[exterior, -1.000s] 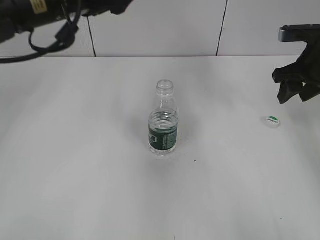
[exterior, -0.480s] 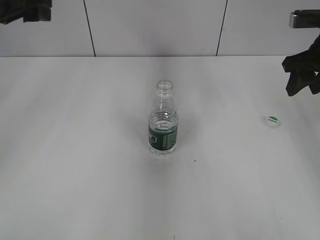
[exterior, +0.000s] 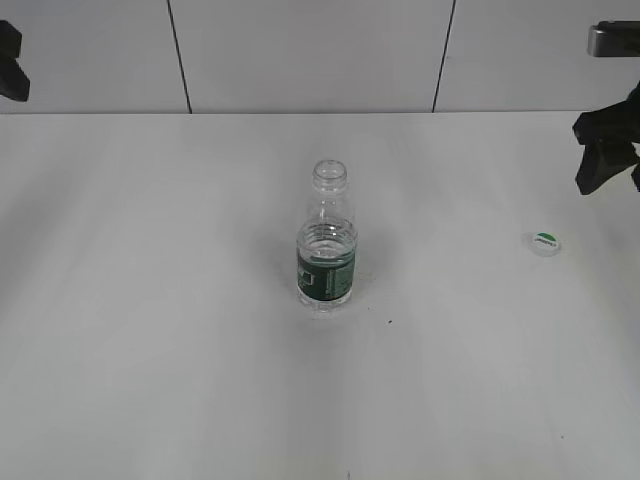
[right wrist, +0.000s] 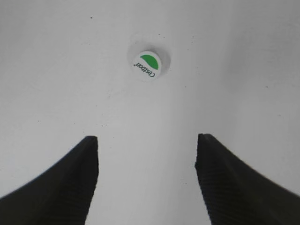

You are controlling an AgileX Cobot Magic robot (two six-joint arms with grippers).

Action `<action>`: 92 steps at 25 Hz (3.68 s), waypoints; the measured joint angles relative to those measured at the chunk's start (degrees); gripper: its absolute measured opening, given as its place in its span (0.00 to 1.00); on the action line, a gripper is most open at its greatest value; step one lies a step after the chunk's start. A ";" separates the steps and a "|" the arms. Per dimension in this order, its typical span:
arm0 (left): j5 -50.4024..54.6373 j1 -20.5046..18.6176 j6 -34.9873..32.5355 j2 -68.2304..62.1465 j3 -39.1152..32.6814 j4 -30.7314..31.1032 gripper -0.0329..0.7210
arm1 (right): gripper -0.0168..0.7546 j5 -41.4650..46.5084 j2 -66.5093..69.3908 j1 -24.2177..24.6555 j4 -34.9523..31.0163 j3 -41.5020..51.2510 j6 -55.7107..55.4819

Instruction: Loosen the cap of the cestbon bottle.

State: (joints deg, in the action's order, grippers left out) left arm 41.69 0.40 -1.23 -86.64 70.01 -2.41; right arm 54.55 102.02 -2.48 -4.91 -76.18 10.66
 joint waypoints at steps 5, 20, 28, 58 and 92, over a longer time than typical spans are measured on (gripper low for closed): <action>-1.26 0.25 -0.79 -0.02 0.06 0.95 0.71 | 0.68 -0.18 0.00 3.42 0.13 0.00 -0.31; -2.14 1.30 -5.37 -2.72 0.23 -2.51 0.71 | 0.72 -1.83 -3.07 3.71 4.00 0.00 -0.60; 1.39 1.30 -5.43 -2.72 0.23 -3.21 0.71 | 0.72 -0.26 -5.91 3.71 3.12 0.00 -0.30; 14.99 1.30 -5.43 41.56 -11.86 -2.34 0.71 | 0.72 10.74 -42.81 3.71 0.69 6.72 -0.14; 21.20 1.30 -5.43 87.02 -36.44 -5.47 0.71 | 0.72 6.68 -102.38 3.71 1.83 45.10 0.28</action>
State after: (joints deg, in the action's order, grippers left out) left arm 62.89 1.70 -6.66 0.38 33.57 -7.88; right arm 61.24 -0.36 1.24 -3.08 -31.08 10.94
